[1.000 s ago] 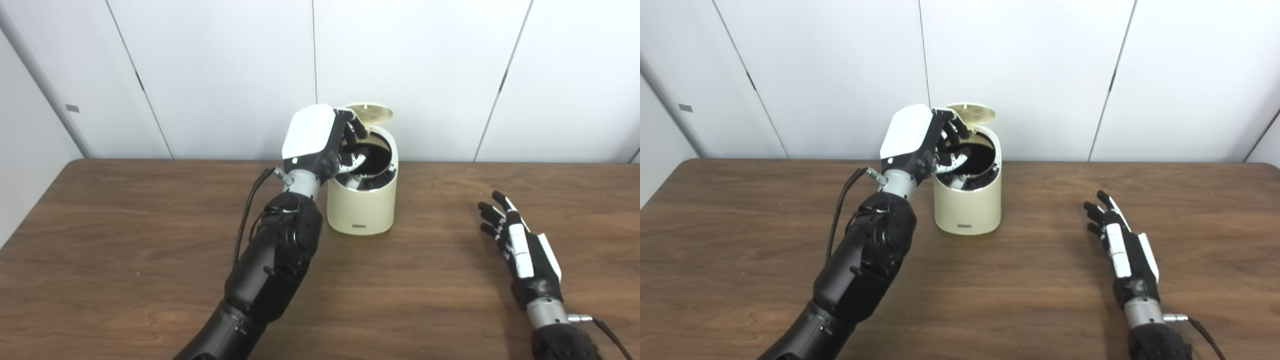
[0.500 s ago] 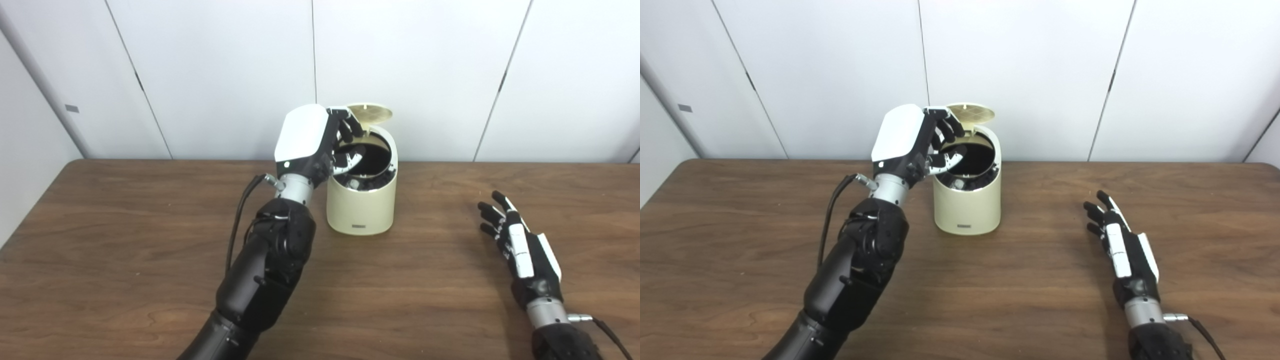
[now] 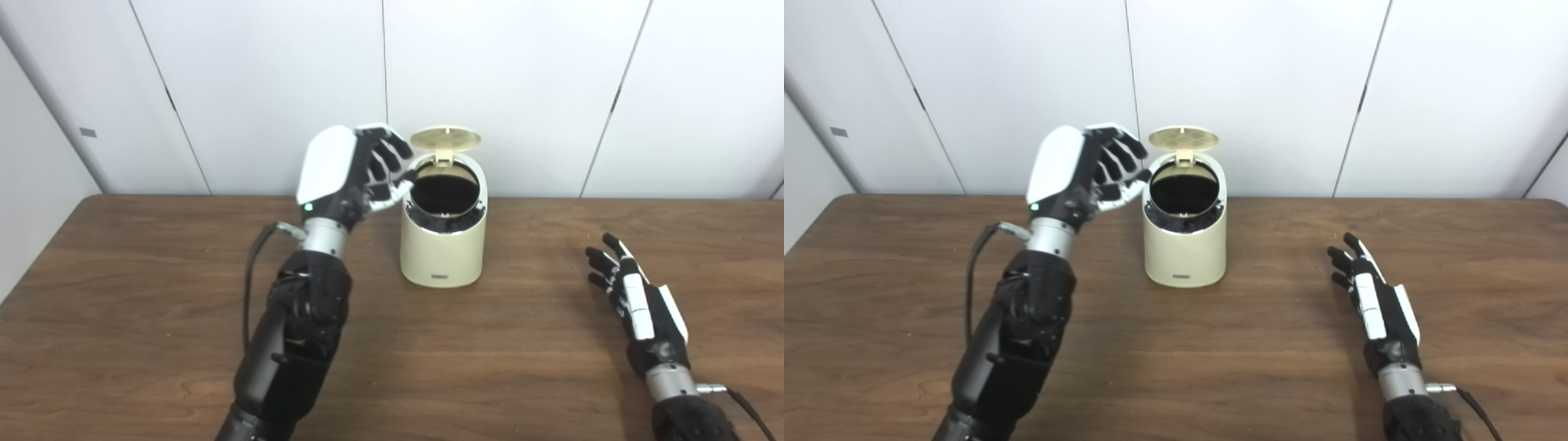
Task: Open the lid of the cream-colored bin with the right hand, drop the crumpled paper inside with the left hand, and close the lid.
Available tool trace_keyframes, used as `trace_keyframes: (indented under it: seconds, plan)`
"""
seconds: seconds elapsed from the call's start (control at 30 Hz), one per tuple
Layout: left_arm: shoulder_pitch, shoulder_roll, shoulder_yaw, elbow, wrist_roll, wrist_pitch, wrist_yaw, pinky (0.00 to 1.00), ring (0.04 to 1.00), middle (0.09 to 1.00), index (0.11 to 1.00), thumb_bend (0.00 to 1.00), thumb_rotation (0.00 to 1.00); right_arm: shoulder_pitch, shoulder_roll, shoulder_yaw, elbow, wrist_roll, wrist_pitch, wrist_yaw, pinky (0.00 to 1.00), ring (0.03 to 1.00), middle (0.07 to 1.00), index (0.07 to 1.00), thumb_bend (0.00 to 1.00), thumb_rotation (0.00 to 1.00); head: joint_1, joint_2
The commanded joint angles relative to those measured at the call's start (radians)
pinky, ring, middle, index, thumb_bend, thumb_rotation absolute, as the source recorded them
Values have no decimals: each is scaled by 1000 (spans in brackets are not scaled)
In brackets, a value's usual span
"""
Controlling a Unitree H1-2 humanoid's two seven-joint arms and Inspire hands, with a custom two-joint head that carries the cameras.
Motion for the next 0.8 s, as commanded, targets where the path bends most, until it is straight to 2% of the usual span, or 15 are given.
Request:
trace_keyframes:
  seconds: [0.0, 0.17, 0.3, 0.37, 0.5, 0.53, 0.57, 0.7, 0.77]
  plan:
    - [-19, -1, 28, -47, -26, 3, 7, 385, 418, 494, 488, 477, 0, 0, -12, -3, 12, -13, 3, 6, 869, 896, 859, 926, 568, 1000, 1, 2]
    - [33, -18, 125, -84, -156, -4, 11, 353, 422, 487, 462, 476, 0, 1, -10, -8, 4, 3, 14, 11, 880, 896, 861, 928, 564, 1000, 5, 4]
    - [78, 7, 160, -67, -198, -72, 34, 333, 451, 505, 454, 474, 0, 1, -14, -12, 14, 8, 9, 16, 896, 908, 867, 932, 576, 1000, 7, 7]
    - [93, 12, 172, -62, -220, -83, 40, 339, 457, 513, 460, 475, 0, 3, -17, -10, 15, -4, 3, 14, 890, 905, 865, 931, 575, 1000, 8, 9]
    - [132, 4, 218, -78, -318, -27, 7, 344, 461, 513, 481, 478, 0, 4, -14, -18, 4, 20, 22, 23, 909, 912, 868, 926, 575, 1000, 9, 14]
    - [144, 2, 232, -79, -351, -25, 2, 404, 459, 506, 486, 493, 0, 4, -13, -19, 0, 21, 25, 23, 912, 913, 870, 928, 574, 1000, 10, 16]
    - [152, 1, 240, -79, -373, -26, 0, 424, 453, 500, 493, 498, 0, 4, -12, -20, -2, 22, 28, 24, 909, 910, 869, 928, 573, 1000, 10, 16]
    - [188, -2, 273, -64, -453, -57, 7, 437, 435, 501, 507, 501, 0, 6, -14, -17, -7, 11, 29, 22, 901, 907, 869, 929, 570, 1000, 11, 17]
    - [206, 11, 276, -55, -471, -84, 3, 461, 535, 502, 494, 511, 0, 6, -12, -19, -8, 11, 30, 20, 896, 900, 863, 925, 559, 1000, 11, 17]
